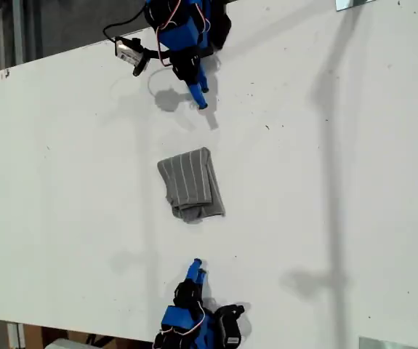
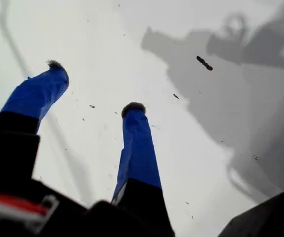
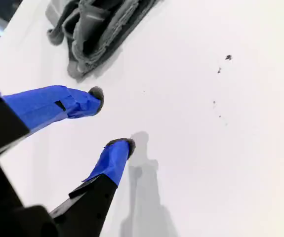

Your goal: Grasp corners of a square towel and fold twice.

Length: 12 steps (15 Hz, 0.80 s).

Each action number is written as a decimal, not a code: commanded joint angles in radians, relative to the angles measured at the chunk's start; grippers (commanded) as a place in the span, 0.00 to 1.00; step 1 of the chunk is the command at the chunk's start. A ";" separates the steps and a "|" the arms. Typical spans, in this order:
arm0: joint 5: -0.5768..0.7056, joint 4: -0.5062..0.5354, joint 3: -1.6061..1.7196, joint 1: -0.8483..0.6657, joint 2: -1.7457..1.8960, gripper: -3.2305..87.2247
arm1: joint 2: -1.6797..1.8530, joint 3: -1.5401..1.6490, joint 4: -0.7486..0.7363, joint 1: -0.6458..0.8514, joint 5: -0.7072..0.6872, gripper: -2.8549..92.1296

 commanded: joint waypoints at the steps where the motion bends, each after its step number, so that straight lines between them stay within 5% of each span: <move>1: 0.224 -0.020 0.009 0.144 0.005 0.22 | -0.003 -0.048 0.015 0.002 -0.009 0.30; 5: 0.419 -0.026 0.011 0.193 0.005 0.21 | -0.003 -0.048 0.017 0.003 -0.009 0.29; 12: 0.417 -0.026 0.012 0.190 0.005 0.19 | -0.003 -0.048 0.017 0.002 -0.009 0.29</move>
